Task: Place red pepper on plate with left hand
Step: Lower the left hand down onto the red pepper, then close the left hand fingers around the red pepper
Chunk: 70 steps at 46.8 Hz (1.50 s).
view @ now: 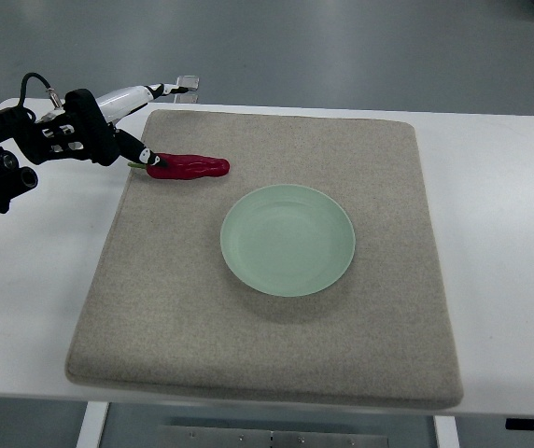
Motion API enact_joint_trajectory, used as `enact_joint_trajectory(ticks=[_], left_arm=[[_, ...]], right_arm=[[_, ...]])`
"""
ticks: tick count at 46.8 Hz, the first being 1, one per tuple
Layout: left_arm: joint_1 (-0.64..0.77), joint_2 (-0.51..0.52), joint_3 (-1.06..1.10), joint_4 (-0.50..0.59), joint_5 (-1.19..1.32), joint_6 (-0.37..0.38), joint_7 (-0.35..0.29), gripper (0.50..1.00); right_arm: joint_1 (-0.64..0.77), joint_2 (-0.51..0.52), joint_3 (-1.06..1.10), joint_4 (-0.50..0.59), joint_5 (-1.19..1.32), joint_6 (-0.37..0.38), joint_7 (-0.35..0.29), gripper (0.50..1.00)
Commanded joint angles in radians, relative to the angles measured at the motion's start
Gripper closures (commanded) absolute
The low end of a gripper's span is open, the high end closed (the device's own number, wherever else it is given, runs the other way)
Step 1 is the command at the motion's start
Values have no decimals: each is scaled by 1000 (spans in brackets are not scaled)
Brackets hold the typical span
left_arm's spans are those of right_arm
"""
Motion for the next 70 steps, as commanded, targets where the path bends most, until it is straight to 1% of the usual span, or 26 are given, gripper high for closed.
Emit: enact_joint_trajectory(ticks=[1, 14, 20, 30, 36, 41, 48, 50, 55, 57, 64, 70], left_arm=[[0, 1, 0, 2, 29, -2, 1, 508], [0, -13, 0, 28, 82, -2, 9, 516], [2, -36, 31, 50, 102, 4, 10, 521], [3, -62, 43, 56, 104, 9, 10, 523], [2, -71, 43, 56, 104, 9, 10, 534], [3, -80, 43, 77, 104, 9, 10, 559], [11, -102, 43, 108, 110, 8, 10, 566], [11, -103, 43, 108, 110, 8, 10, 598], [11, -103, 43, 108, 110, 8, 10, 613], [12, -103, 43, 109, 110, 8, 10, 643], [14, -103, 43, 112, 110, 8, 10, 649], [17, -107, 46, 128, 110, 8, 10, 673]], right_arm=[[0, 0, 0, 0, 0, 0, 0, 568], [0, 0, 0, 0, 0, 0, 0, 568], [0, 0, 0, 0, 0, 0, 0, 568], [0, 0, 0, 0, 0, 0, 0, 568], [0, 0, 0, 0, 0, 0, 0, 568], [0, 0, 0, 0, 0, 0, 0, 568], [0, 0, 0, 0, 0, 0, 0, 568], [0, 0, 0, 0, 0, 0, 0, 568], [1, 0, 0, 0, 0, 0, 0, 568], [0, 0, 0, 0, 0, 0, 0, 568], [0, 0, 0, 0, 0, 0, 0, 568], [0, 0, 0, 0, 0, 0, 0, 568]])
